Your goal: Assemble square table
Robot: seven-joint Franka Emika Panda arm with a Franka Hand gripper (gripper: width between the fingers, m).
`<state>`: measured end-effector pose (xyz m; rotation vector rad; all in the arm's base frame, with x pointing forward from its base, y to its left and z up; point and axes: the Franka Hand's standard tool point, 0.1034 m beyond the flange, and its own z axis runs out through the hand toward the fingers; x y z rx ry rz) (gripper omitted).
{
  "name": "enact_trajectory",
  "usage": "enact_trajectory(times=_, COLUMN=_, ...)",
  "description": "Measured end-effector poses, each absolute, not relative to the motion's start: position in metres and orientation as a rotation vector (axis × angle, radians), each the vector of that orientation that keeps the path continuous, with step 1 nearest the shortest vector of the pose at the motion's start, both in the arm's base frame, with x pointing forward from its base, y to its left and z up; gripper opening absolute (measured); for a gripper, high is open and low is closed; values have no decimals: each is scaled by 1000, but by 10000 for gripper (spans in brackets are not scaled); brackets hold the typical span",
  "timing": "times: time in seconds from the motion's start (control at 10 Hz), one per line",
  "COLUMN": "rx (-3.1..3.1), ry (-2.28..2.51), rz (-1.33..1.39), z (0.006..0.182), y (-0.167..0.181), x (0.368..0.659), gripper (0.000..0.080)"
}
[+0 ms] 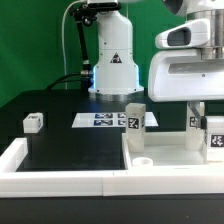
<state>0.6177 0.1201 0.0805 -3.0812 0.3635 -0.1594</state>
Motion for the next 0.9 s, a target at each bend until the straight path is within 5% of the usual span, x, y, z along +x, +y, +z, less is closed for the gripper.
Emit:
enact_trajectory(times=0.8, rx=-2683, ry=1521, rz=-107, z=79, y=121, x=618, gripper=292)
enact_trajectory(times=0.9, rx=-2672, ry=1534, rz=-103, z=79, y=122, x=618, gripper=368)
